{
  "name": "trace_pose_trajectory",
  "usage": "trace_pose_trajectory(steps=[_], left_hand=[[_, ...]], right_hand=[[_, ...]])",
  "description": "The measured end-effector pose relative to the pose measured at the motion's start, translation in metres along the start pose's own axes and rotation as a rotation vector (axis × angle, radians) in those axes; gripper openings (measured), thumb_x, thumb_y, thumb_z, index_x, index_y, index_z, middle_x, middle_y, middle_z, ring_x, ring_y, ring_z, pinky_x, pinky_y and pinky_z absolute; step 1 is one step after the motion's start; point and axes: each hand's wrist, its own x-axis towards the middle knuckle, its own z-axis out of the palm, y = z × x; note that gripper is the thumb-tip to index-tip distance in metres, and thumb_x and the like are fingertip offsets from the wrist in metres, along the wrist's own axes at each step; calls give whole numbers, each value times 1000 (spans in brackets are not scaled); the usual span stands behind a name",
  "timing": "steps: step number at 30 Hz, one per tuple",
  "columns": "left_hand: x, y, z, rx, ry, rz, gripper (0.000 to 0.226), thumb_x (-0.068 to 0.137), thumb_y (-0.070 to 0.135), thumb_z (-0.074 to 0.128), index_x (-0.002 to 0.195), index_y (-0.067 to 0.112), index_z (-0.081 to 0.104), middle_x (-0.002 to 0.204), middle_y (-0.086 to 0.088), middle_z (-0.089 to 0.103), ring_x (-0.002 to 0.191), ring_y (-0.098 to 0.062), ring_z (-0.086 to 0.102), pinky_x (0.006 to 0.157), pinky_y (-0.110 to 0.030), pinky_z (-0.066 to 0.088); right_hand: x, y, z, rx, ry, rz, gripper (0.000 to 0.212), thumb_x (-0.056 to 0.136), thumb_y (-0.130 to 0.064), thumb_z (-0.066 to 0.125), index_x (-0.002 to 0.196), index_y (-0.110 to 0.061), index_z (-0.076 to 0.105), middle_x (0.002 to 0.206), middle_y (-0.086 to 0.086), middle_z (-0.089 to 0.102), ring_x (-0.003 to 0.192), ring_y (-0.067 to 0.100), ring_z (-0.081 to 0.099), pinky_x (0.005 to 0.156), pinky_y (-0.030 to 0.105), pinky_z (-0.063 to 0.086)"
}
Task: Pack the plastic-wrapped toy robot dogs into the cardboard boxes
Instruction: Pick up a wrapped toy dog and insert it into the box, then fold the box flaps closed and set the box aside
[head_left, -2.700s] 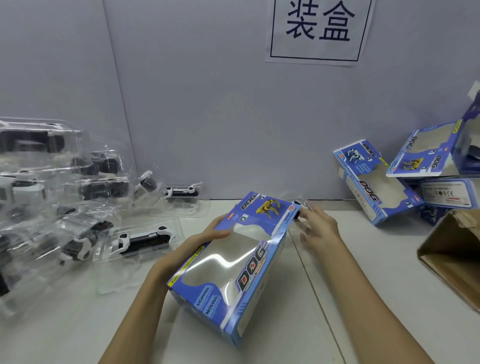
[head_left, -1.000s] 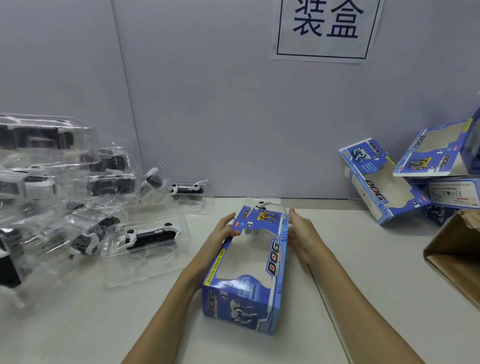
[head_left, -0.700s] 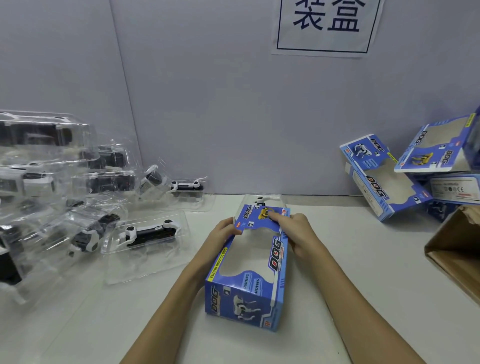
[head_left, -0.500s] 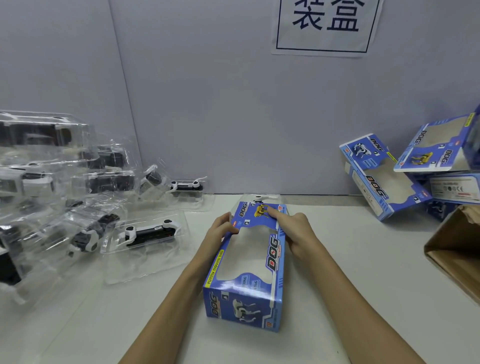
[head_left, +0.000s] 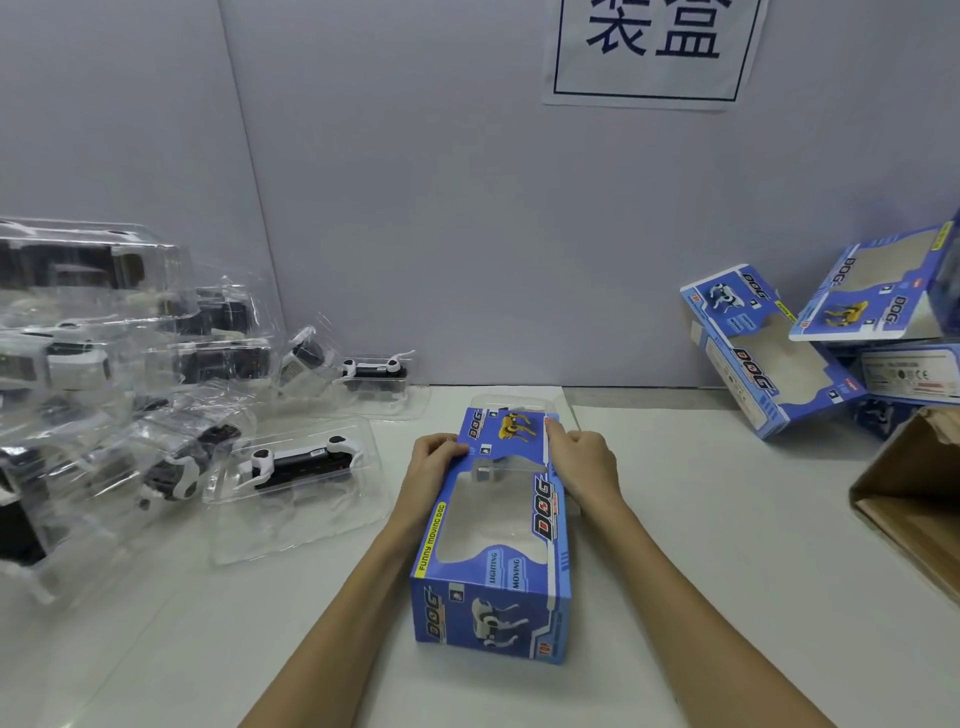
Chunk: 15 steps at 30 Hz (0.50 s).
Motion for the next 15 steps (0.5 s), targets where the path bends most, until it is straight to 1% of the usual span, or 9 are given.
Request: trace_pose_trajectory(steps=[3, 4, 6, 8, 10, 12, 13, 14, 15], left_hand=[[1, 0, 0, -16, -11, 15, 9, 101, 10, 58, 110, 10, 58, 101, -1, 66, 63, -1, 71, 53, -17, 53], [2, 0, 0, -30, -11, 7, 7, 102, 10, 57, 108, 9, 57, 99, -2, 65, 62, -1, 71, 52, -17, 53], [2, 0, 1, -62, -14, -24, 6, 102, 10, 57, 104, 11, 51, 97, -6, 64, 58, -4, 71, 49, -18, 53], [1, -1, 0, -97, -26, -30, 9, 102, 10, 56, 106, 13, 49, 100, -8, 62, 58, -5, 71, 49, -19, 52], [0, -1, 0, -96, -44, -12, 19, 103, 11, 55, 121, 13, 50, 110, -10, 63, 65, -7, 73, 52, -20, 54], [1, -3, 1, -84, -86, -4, 28, 103, 11, 53, 131, 8, 52, 128, -19, 62, 86, -18, 74, 65, -27, 57], [1, -3, 2, -82, -87, -1, 26, 102, 11, 53, 128, 7, 54, 133, -21, 60, 94, -24, 72, 70, -31, 56], [1, -3, 2, -86, -71, -1, 19, 102, 11, 55, 121, 8, 54, 132, -19, 58, 94, -24, 71, 71, -32, 55], [0, -5, 3, -108, -55, -11, 13, 102, 10, 56, 113, 10, 51, 125, -16, 58, 85, -20, 72, 67, -30, 56]], right_hand=[[-3, 1, 3, 77, 12, 30, 52, 105, -41, 53, 62, -13, 39, 68, 6, 58, 77, 30, 58, 61, 32, 37], [-3, 1, 4, 118, 22, 37, 46, 104, -41, 55, 69, -12, 43, 75, 7, 63, 82, 31, 63, 64, 32, 39], [-6, 2, 7, 227, 32, 61, 31, 101, -40, 59, 93, -12, 50, 94, 11, 71, 93, 32, 70, 72, 33, 47], [-9, 2, 8, 279, -4, 50, 23, 102, -39, 58, 110, -18, 53, 100, 10, 75, 93, 30, 74, 79, 35, 53], [-9, 3, 8, 274, -39, 18, 18, 105, -35, 54, 100, -19, 60, 99, 9, 77, 92, 29, 75, 85, 37, 54], [-9, 3, 7, 275, -2, 19, 22, 104, -32, 53, 88, -17, 56, 94, 10, 75, 88, 29, 73, 83, 38, 54], [-9, 2, 5, 263, 35, 21, 24, 103, -30, 53, 85, -15, 52, 91, 10, 74, 85, 28, 72, 78, 37, 52], [-9, 2, 4, 253, 61, 24, 26, 102, -29, 53, 82, -12, 50, 88, 9, 71, 82, 27, 69, 73, 35, 49], [-9, 2, 4, 254, 67, 31, 28, 101, -29, 52, 81, -11, 48, 85, 9, 69, 81, 27, 66, 72, 35, 47]])
